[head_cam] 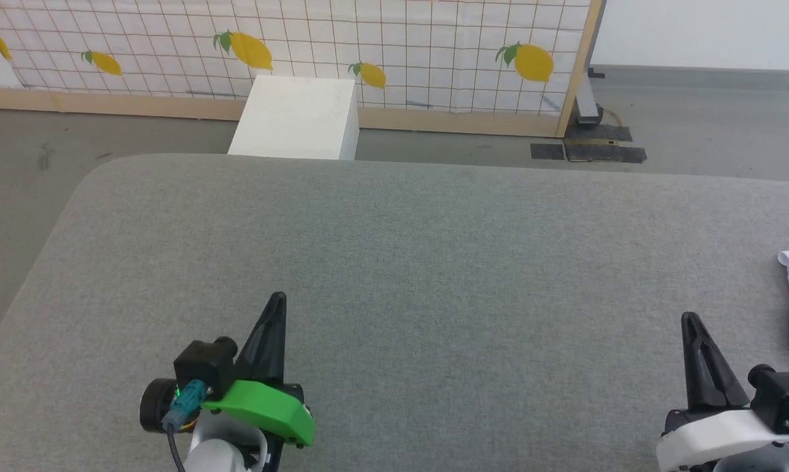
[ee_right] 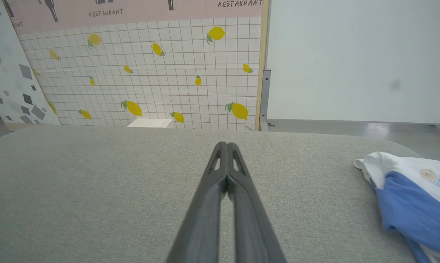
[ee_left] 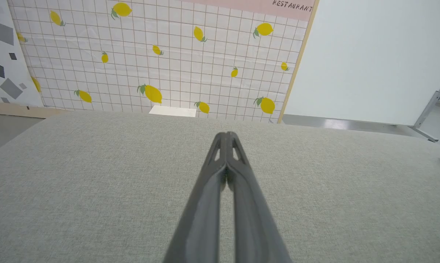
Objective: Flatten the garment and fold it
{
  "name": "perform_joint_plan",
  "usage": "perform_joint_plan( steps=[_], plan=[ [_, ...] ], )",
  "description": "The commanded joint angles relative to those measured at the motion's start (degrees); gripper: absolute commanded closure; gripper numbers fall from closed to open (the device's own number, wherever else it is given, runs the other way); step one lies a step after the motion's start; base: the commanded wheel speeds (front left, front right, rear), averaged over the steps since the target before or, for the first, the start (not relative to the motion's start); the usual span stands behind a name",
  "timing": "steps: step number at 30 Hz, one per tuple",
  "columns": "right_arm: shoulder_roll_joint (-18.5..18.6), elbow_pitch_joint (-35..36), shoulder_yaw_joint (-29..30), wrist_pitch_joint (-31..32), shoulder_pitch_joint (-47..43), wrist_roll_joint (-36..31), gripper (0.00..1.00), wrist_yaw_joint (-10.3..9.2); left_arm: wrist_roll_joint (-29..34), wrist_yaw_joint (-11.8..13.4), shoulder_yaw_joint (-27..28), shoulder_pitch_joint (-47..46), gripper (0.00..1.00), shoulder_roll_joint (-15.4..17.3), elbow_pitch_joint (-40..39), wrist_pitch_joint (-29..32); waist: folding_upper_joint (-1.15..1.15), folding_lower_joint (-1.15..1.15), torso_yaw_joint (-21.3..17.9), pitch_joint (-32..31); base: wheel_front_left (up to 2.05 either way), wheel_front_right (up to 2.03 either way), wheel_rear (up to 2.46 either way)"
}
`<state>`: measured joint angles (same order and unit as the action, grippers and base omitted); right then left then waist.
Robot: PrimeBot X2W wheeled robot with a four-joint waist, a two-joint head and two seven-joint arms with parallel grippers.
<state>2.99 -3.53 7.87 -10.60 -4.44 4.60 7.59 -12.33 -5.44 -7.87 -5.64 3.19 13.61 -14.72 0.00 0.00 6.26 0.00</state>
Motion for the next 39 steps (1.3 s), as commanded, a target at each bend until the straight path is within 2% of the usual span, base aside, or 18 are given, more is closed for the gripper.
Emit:
perform_joint_plan(
  steps=[1,39],
  plan=[
    [0.00,0.00,-0.01,0.01,0.00,0.00,1.00,0.00,0.01,0.00,-0.01,0.00,1.00,0.00,-0.01,0.01,0.00,0.00,-0.01,0.00,0.00,0.00,0.00],
    [-0.03,0.92,-2.06,2.78,1.16,-1.20,1.00,-0.03,3.23,1.42,1.99,1.48,1.00,-0.08,-3.56,3.85,0.00,0.00,-1.67,-0.01,0.00,0.00,0.00]
  ],
)
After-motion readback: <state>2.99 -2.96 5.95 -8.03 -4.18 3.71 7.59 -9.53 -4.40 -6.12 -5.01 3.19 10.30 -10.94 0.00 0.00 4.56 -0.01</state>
